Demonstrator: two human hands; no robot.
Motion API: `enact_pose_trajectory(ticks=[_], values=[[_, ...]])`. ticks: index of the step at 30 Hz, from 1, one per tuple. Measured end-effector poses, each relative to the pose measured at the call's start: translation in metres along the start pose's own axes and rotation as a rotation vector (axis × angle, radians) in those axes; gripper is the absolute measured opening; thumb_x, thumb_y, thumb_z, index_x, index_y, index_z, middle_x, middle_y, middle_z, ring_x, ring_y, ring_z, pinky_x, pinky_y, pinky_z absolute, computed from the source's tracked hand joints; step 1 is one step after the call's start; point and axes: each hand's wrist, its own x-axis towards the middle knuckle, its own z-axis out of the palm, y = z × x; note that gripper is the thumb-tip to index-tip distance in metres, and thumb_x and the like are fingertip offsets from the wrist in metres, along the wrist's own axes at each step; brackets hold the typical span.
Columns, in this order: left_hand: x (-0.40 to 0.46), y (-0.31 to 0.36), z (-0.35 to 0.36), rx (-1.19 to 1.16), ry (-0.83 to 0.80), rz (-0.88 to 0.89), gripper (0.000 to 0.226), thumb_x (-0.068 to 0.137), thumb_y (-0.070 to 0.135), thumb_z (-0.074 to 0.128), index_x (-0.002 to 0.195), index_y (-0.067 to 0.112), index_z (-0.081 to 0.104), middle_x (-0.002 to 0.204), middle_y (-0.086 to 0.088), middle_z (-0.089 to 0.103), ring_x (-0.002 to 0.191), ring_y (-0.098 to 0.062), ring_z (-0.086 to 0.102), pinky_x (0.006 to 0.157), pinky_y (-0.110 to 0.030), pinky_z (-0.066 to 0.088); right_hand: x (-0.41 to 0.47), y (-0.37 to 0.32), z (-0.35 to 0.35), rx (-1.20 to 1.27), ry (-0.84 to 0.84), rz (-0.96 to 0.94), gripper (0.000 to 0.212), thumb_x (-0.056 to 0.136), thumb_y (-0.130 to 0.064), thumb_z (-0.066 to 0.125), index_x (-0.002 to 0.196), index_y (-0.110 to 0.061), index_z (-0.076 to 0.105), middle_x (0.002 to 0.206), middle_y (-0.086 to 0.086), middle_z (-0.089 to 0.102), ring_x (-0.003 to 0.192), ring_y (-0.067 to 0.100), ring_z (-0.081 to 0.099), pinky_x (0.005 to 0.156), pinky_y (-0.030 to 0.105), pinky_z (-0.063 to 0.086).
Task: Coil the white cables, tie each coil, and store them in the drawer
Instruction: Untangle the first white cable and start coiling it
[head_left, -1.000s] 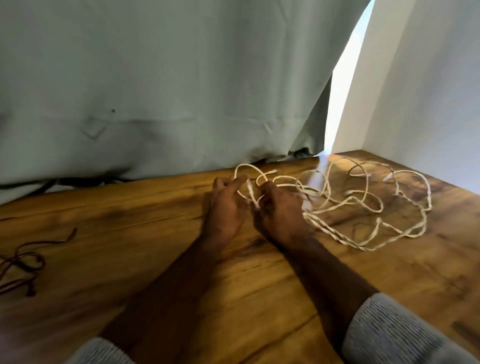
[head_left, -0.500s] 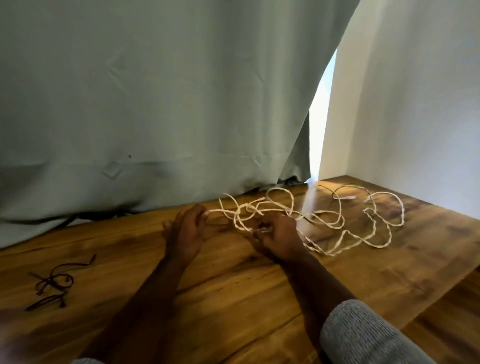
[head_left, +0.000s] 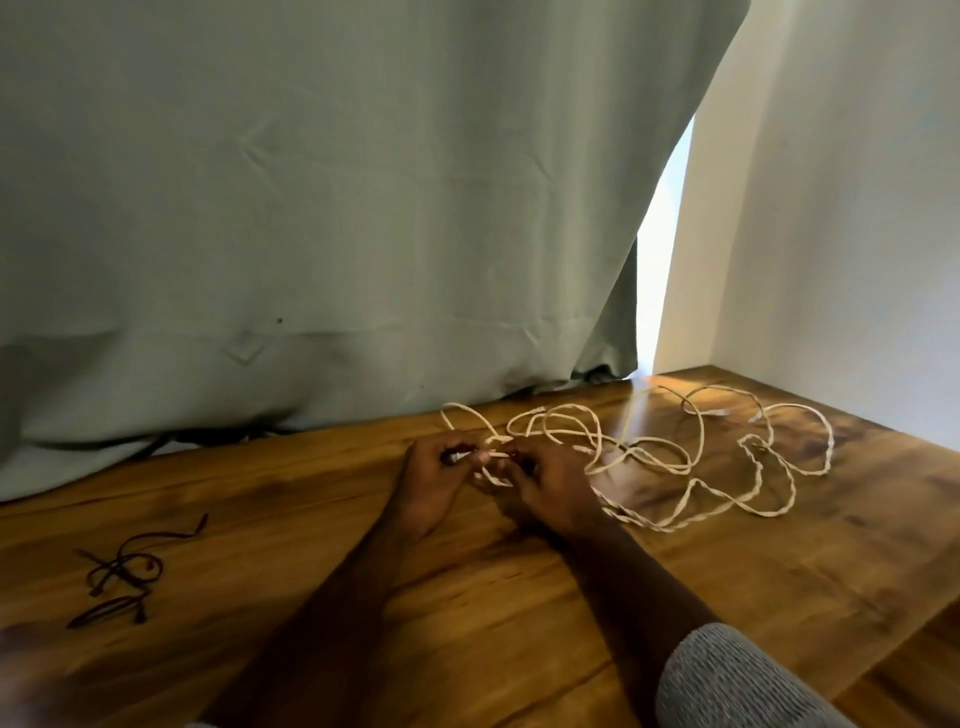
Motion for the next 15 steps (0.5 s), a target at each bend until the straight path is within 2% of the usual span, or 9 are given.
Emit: enact_pose_trajectory(ticks=[1,3,5,7,8,11,13,15], values=[[0.001,0.001,0.003,-0.054,0.048,-0.031,0.024,0.080,0.015,0.080,0.104,0.019,0.075,0.099,0.003,0.076,0.095,-0.016,0.071,0.085,-0.044,0.059,0.000,0.002,-0.001,0.031,0.020,-0.006,0.025,0.094,-0.042,0.065,0.108,-0.024,0.076,0.095,-0.008,0.077,0.087,0.007,0.070,0.083,0.039,0.058],[0.003,0.007,0.004,-0.179,0.171,-0.144,0.047,0.073,0.038,0.084,0.113,0.020,0.068,0.105,-0.001,0.073,0.096,-0.021,0.071,0.079,-0.045,0.061,0.002,0.002,0.000,0.179,0.069,0.004,0.018,0.099,-0.032,0.063,0.102,-0.021,0.076,0.086,-0.009,0.076,0.080,0.006,0.071,0.078,0.037,0.058],[0.004,0.010,0.006,-0.416,0.174,-0.353,0.059,0.080,0.062,0.067,0.120,0.018,0.060,0.107,-0.010,0.072,0.094,-0.028,0.071,0.073,-0.046,0.060,0.002,-0.001,-0.002,0.267,0.107,0.036,0.019,0.103,-0.023,0.058,0.096,-0.016,0.073,0.075,-0.005,0.074,0.073,0.009,0.070,0.074,0.035,0.056],[0.002,0.013,0.008,-0.594,0.091,-0.550,0.049,0.100,0.056,0.038,0.116,0.014,0.058,0.104,-0.017,0.073,0.090,-0.031,0.070,0.073,-0.041,0.055,0.003,-0.004,-0.003,0.287,0.123,0.052,0.022,0.105,-0.021,0.053,0.093,-0.014,0.071,0.071,-0.001,0.072,0.070,0.012,0.068,0.073,0.033,0.053],[0.002,0.014,0.008,-0.603,0.051,-0.596,0.048,0.105,0.049,0.030,0.115,0.012,0.059,0.104,-0.019,0.073,0.088,-0.031,0.070,0.072,-0.038,0.053,0.002,-0.004,-0.004,0.289,0.120,0.054,0.023,0.105,-0.020,0.053,0.091,-0.014,0.070,0.071,0.000,0.071,0.069,0.012,0.068,0.072,0.033,0.053],[0.004,0.015,0.010,-0.590,-0.002,-0.597,0.039,0.107,0.030,0.034,0.114,0.006,0.064,0.093,-0.016,0.075,0.073,-0.024,0.069,0.060,-0.030,0.047,0.001,-0.007,-0.004,0.269,0.060,0.072,0.020,0.103,-0.021,0.056,0.092,-0.019,0.072,0.077,-0.005,0.071,0.074,0.008,0.068,0.073,0.031,0.053],[0.005,0.019,0.011,-0.605,0.047,-0.568,0.032,0.104,0.020,0.039,0.109,0.007,0.067,0.086,-0.011,0.075,0.065,-0.019,0.068,0.052,-0.025,0.045,0.000,-0.007,-0.005,0.205,-0.037,0.097,0.015,0.100,-0.024,0.061,0.098,-0.026,0.076,0.086,-0.012,0.074,0.083,0.000,0.068,0.076,0.022,0.052],[0.007,0.021,0.013,-0.641,0.122,-0.541,0.028,0.102,0.014,0.041,0.103,0.009,0.069,0.083,-0.008,0.074,0.064,-0.018,0.067,0.050,-0.025,0.046,0.000,-0.006,-0.008,0.123,-0.094,0.117,0.013,0.097,-0.025,0.066,0.103,-0.026,0.078,0.091,-0.013,0.074,0.087,-0.001,0.067,0.079,0.019,0.050]])
